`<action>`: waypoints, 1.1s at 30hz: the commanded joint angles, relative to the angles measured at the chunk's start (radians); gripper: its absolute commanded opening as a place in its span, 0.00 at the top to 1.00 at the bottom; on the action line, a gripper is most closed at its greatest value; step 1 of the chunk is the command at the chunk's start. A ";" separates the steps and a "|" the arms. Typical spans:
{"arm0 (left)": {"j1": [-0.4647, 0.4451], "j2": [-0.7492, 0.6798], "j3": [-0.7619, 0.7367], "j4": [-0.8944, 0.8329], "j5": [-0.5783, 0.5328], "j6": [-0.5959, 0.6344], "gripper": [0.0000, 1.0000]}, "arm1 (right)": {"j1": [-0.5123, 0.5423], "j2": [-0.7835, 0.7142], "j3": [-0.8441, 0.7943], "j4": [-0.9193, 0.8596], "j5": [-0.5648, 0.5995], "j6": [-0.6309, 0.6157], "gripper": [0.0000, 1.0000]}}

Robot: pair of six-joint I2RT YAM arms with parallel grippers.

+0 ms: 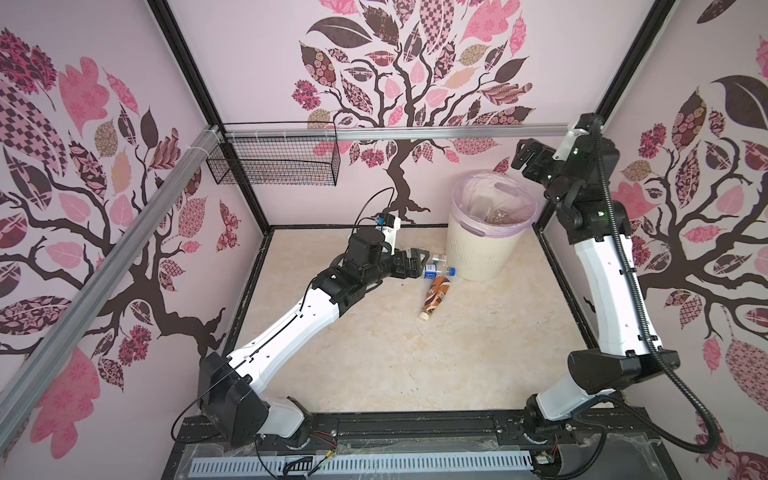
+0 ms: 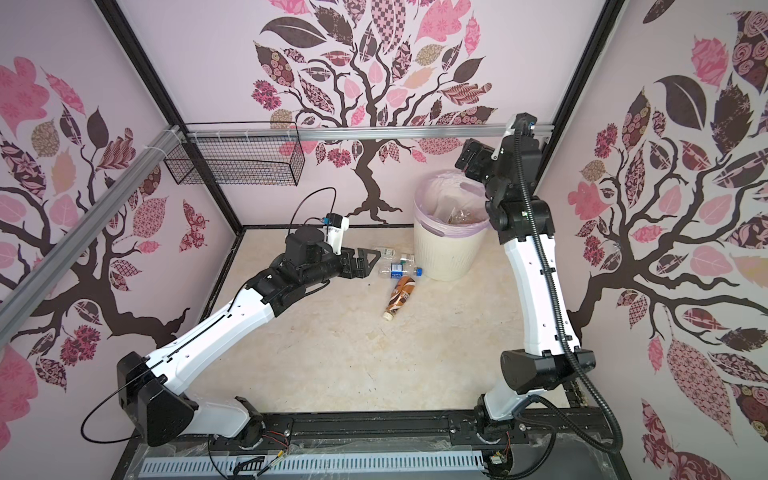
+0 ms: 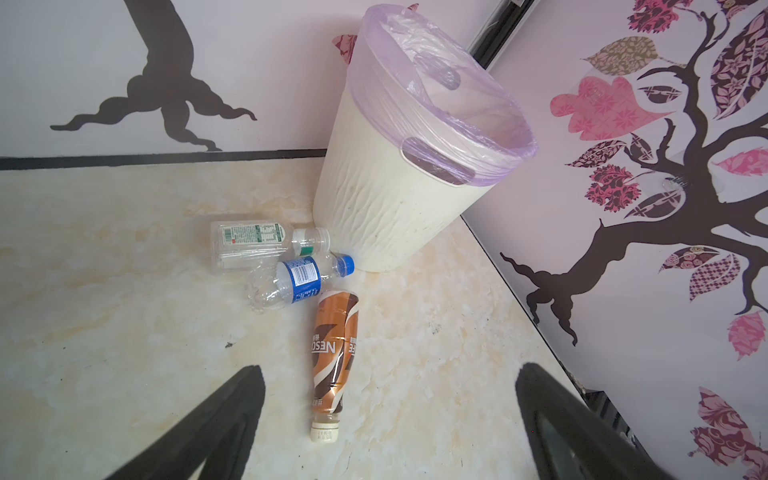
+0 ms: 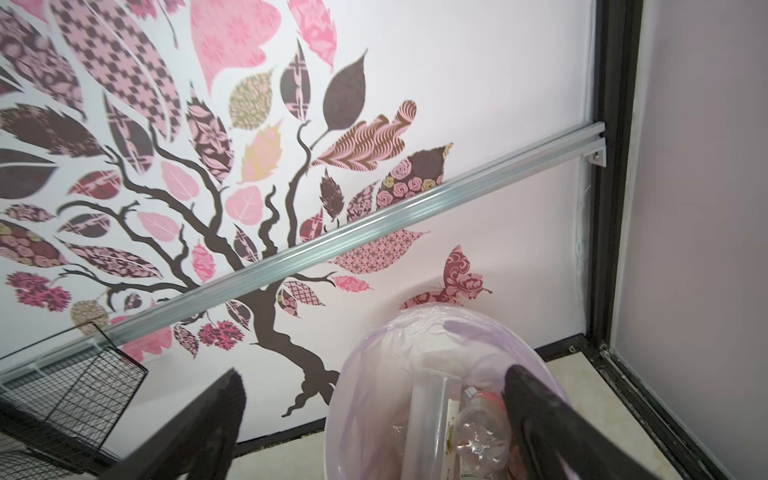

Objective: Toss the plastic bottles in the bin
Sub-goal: 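Lower the left gripper onto the brown Nescafe bottle while the right gripper returns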

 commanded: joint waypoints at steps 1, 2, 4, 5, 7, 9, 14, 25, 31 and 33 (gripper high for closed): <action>0.003 -0.031 -0.049 -0.017 0.013 -0.032 0.02 | 0.001 -0.031 -0.042 0.002 -0.045 0.014 0.00; 0.004 -0.035 -0.059 -0.021 0.013 -0.037 0.02 | 0.003 -0.044 -0.061 0.000 -0.055 0.015 0.00; 0.003 -0.039 -0.077 -0.034 0.010 -0.041 0.02 | 0.018 -0.079 -0.116 0.002 -0.061 0.013 0.00; 0.003 -0.042 -0.090 -0.038 0.009 -0.043 0.02 | 0.039 -0.107 -0.161 0.014 -0.051 0.006 0.01; 0.004 -0.047 -0.120 -0.036 0.008 -0.051 0.02 | 0.090 -0.159 -0.261 0.042 -0.021 -0.011 0.00; 0.004 -0.047 -0.152 -0.036 0.004 -0.063 0.02 | 0.136 -0.208 -0.373 0.072 -0.009 -0.013 0.00; 0.004 -0.061 -0.247 -0.027 0.024 -0.109 0.02 | 0.223 -0.315 -0.684 0.136 0.002 0.019 0.00; -0.028 0.033 -0.330 -0.037 -0.009 -0.180 0.02 | 0.283 -0.423 -1.203 0.248 -0.095 0.136 0.01; -0.080 0.160 -0.268 -0.067 -0.084 -0.150 0.02 | 0.283 -0.479 -1.331 0.251 -0.117 0.146 0.01; -0.088 0.210 -0.239 -0.070 -0.101 -0.149 0.02 | 0.282 -0.497 -1.356 0.250 -0.126 0.157 0.00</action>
